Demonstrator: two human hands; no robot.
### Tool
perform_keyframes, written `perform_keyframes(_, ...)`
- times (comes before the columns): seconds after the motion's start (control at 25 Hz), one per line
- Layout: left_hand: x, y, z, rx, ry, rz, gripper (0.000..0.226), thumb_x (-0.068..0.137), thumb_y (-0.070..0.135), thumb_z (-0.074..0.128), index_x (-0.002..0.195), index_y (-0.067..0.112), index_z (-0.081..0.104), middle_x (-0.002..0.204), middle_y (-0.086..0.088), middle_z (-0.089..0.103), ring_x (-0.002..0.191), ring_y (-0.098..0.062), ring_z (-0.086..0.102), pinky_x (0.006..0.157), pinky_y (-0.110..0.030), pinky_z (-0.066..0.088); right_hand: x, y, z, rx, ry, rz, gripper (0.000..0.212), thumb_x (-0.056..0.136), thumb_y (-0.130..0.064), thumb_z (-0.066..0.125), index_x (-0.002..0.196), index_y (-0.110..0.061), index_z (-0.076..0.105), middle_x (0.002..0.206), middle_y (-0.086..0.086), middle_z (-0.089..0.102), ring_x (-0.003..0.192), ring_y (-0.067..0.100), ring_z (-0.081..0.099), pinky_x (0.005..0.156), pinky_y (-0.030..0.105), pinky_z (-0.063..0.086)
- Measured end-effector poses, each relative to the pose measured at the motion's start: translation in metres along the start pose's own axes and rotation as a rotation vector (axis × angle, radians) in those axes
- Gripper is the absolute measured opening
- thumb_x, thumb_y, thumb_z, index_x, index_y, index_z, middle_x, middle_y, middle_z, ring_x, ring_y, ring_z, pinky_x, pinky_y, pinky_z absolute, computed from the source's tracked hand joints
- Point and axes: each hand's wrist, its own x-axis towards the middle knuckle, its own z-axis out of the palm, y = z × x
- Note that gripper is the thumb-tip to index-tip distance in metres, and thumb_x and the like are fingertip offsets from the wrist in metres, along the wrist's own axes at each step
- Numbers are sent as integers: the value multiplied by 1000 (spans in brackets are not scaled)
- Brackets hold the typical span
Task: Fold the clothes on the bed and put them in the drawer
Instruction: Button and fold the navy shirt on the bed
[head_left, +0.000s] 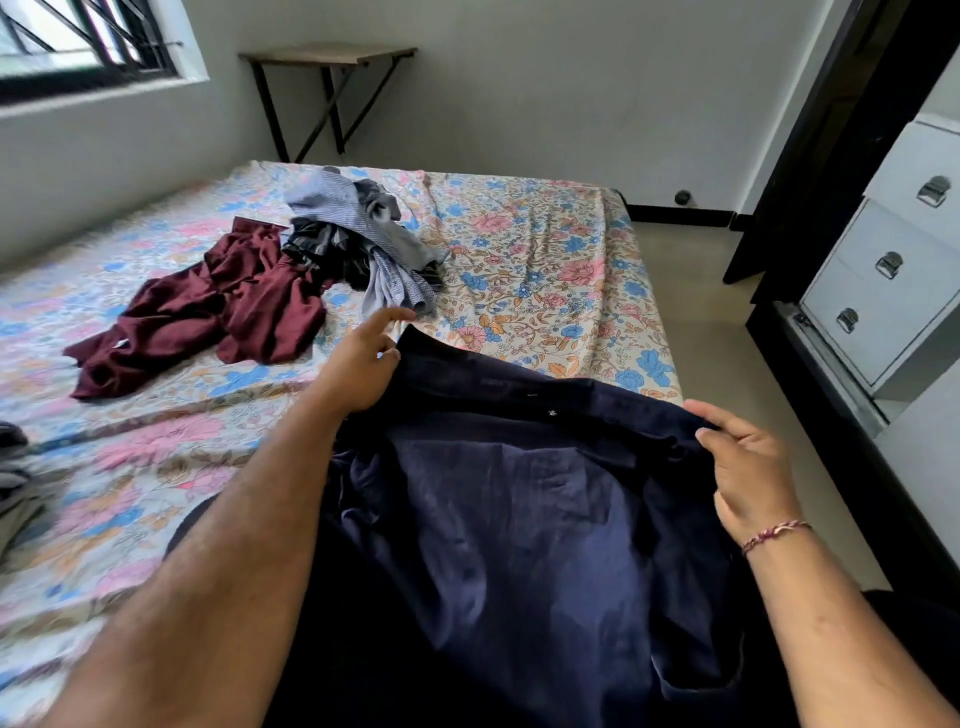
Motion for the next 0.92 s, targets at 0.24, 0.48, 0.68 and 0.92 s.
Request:
perform_keyframes(0.24, 1, -5, -17, -52, 58, 65, 38, 102, -2, 54, 110, 28, 74, 106, 7, 72, 100, -9, 64, 96, -19, 47, 4, -20, -14, -541, -84, -184, 22, 90, -7, 76, 100, -28, 79, 104, -1, 77, 97, 19, 72, 98, 40, 56)
perform_keyframes(0.48, 2, -10, -18, 248, -25, 169, 21, 92, 15, 78, 111, 22, 78, 102, 8, 71, 98, -17, 68, 96, -37, 53, 16, -21, -28, -616, -68, -164, 16, 90, -14, 79, 90, -30, 80, 99, -5, 76, 97, 21, 71, 95, 40, 56)
perform_keyframes(0.68, -12, -6, -32, -26, 21, 188, 5, 94, 20, 78, 98, 18, 76, 99, 5, 65, 86, -13, 62, 87, -29, 51, -6, -65, -33, 8, -140, -70, 16, 78, -33, 85, 89, -22, 79, 78, -5, 75, 74, 15, 69, 65, 22, 59)
perform_keyframes(0.92, 14, 9, 9, 84, 141, -107, 22, 90, 37, 80, 85, 16, 81, 71, -4, 73, 66, -20, 66, 65, -33, 52, 30, -34, -16, -289, -24, 217, 13, 99, 1, 61, 106, 4, 70, 72, 6, 73, 54, 11, 67, 55, 24, 59)
